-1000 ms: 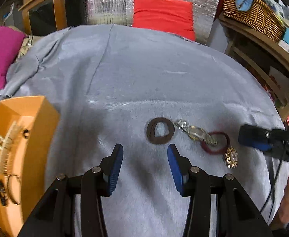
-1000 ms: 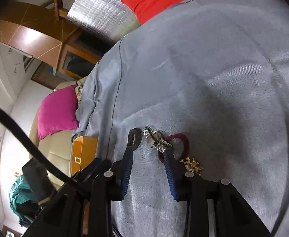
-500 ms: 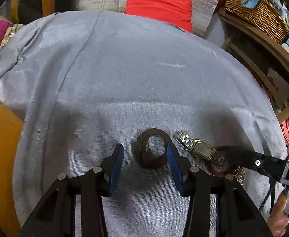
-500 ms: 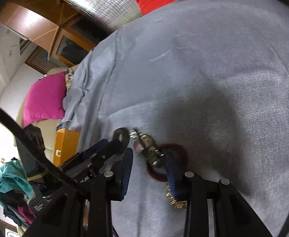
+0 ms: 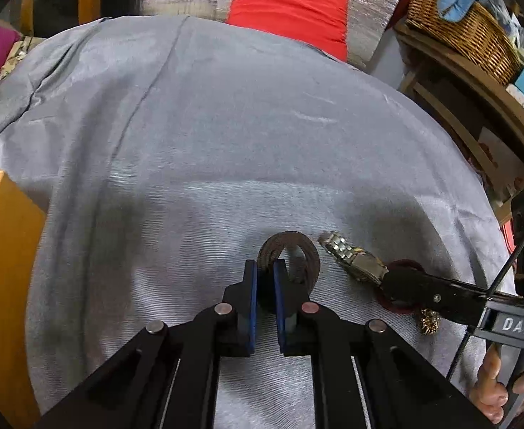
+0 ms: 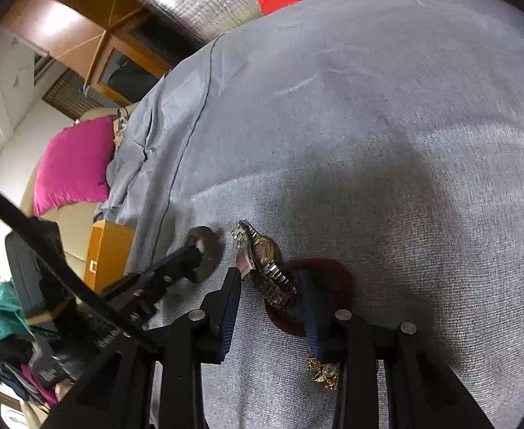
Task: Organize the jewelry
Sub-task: 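Grasp the dark brown hair tie with the left tool while the right tool reaches toward the watch, then grasp the silver watch with the right tool and lift it while the left tool holds the brown hair tie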
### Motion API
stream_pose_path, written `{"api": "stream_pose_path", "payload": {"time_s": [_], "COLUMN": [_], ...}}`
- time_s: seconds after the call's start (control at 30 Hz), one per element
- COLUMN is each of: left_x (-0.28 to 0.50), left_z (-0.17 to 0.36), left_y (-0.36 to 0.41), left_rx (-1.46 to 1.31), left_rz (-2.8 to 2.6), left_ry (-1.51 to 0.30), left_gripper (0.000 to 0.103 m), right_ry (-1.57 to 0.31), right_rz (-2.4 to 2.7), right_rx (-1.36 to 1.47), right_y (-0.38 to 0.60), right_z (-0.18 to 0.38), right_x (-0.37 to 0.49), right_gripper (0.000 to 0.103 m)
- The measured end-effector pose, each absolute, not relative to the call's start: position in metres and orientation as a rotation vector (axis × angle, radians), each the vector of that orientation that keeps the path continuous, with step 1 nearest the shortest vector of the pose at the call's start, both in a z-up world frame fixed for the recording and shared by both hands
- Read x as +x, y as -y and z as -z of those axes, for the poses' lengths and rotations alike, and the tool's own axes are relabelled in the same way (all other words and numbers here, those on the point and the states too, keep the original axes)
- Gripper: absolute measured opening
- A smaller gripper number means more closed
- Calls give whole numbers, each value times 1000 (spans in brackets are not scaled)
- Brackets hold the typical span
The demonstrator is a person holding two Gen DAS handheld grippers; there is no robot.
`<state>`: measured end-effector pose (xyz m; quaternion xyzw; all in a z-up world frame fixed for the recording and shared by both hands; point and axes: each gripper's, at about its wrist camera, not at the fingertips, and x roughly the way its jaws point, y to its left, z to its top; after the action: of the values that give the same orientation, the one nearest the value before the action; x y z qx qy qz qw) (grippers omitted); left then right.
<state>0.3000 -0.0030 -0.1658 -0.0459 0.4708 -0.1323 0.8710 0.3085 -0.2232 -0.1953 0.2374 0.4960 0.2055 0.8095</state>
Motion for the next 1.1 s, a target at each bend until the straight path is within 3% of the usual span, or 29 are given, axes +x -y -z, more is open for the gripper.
{"api": "stream_pose_path", "payload": {"time_s": [0.1,0.2,0.37,0.4,0.53,1.1], "left_x": [297,295,296,295,296,288], "left_z": [159,156,159,159,159,150], "left_y": [-9,-17,-19,-19,-20,-17], "left_rx": [-111,-115,-105,-106,-108,-76], "left_rz": [257,227,208,207,201,185], "left_ry": [-971,-963,-983,-986,-986,-953], "left_gripper": [9,9,9,9,9,9], "right_ry": [-1050,-1019,-983,-977,-967,-968], "right_rz": [-442,-422,-395,-382,-348,-475], "right_rx": [447,335,185,158,83,416], "right_y": [219,210,190,187,179,213], "right_z": [190,187,185,185,184,162], "right_x": [305,301,296,296,295,287], "right_gripper": [36,43,42,34,19,16]}}
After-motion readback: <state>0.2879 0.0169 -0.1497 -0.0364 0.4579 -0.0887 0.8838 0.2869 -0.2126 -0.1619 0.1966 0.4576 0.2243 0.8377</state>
